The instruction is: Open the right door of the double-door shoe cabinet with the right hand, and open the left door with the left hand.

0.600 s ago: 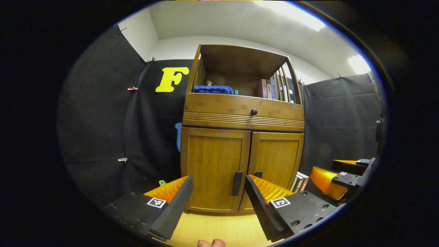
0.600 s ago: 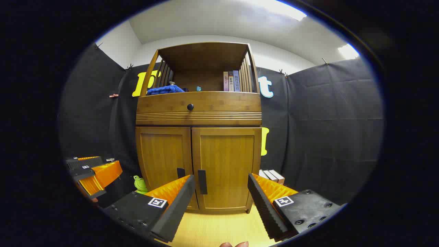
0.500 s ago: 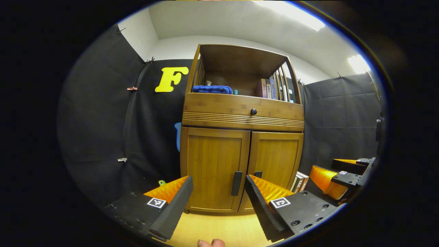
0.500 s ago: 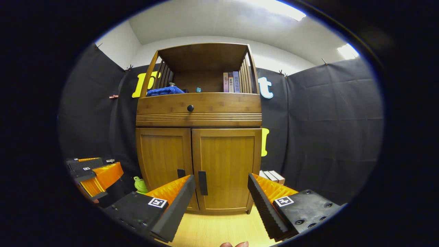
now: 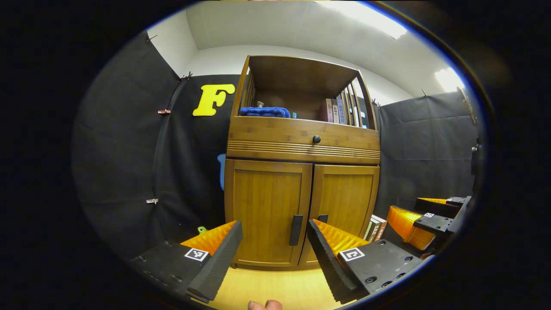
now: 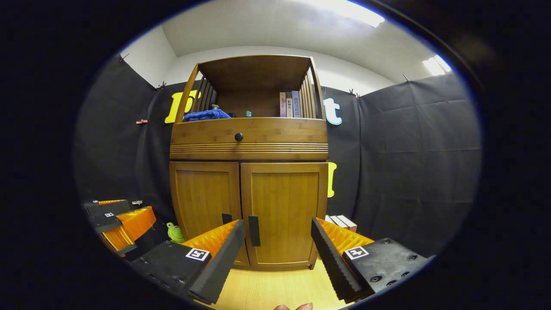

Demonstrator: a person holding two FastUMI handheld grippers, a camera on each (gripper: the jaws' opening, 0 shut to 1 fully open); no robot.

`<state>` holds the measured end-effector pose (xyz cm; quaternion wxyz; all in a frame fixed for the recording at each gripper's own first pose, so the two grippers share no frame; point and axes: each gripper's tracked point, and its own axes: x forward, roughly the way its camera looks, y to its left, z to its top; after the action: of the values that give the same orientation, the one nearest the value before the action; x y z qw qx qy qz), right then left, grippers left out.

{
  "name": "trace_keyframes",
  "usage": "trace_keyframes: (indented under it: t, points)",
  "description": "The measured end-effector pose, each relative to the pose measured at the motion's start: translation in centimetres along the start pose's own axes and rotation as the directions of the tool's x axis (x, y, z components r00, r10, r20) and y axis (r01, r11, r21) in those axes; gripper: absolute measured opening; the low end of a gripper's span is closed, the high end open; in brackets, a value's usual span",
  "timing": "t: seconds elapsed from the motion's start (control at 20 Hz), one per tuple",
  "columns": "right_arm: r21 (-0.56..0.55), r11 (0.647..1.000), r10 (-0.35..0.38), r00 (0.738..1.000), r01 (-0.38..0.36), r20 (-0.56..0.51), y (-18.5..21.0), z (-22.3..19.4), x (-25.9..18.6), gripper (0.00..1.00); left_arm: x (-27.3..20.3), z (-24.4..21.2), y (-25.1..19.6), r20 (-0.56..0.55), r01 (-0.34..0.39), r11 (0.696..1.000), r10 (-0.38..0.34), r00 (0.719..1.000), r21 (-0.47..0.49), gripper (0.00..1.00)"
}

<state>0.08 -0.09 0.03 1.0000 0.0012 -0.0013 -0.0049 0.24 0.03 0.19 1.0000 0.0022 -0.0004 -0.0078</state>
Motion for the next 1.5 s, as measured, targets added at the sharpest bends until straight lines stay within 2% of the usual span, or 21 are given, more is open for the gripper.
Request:
trace_keyframes:
  t: [0.05, 0.45, 0.65, 0.9, 1.1, 1.15, 1.5]
  points:
    - [-0.001, 1.000, -0.001, 1.000, 0.001, -0.001, 0.0, 0.0, 0.0, 0.99, 0.0, 0.0, -0.1, 0.000, 0.001, 1.000, -0.001, 1.000, -0.001, 0.94]
    - [-0.017, 1.000, 0.006, 1.000, -0.006, -0.015, 0.2, -0.5, 0.6, 0.97, 0.1, 0.0, 0.0, 0.004, 0.007, 1.000, -0.008, 1.000, 0.007, 0.94]
    - [0.006, 0.999, 0.033, 0.999, -0.033, -0.022, 1.5, -1.5, 3.4, 0.97, 0.3, -0.2, 0.2, 0.002, -0.013, 1.000, 0.013, 1.000, 0.009, 0.94]
    - [0.007, 0.999, 0.053, 0.998, -0.053, -0.020, 3.3, -2.9, 9.1, 0.98, 1.3, -0.9, 1.3, -0.007, -0.023, 1.000, 0.023, 1.000, 0.010, 0.94]
    - [0.046, 0.997, 0.066, 0.996, -0.063, -0.058, 4.6, -6.1, 13.2, 0.98, 2.6, -1.2, 2.0, -0.024, -0.031, 0.999, 0.031, 0.999, 0.010, 0.94]
    - [0.046, 0.997, 0.069, 0.995, -0.066, -0.065, 4.8, -6.8, 14.4, 0.96, 2.8, -1.2, 2.2, -0.024, -0.035, 0.999, 0.035, 0.999, 0.010, 0.94]
    - [0.023, 0.997, 0.079, 0.982, -0.076, -0.172, 5.9, -14.3, 20.6, 0.98, 4.4, -1.9, 3.5, -0.035, -0.059, 0.998, 0.059, 0.998, 0.008, 0.94]
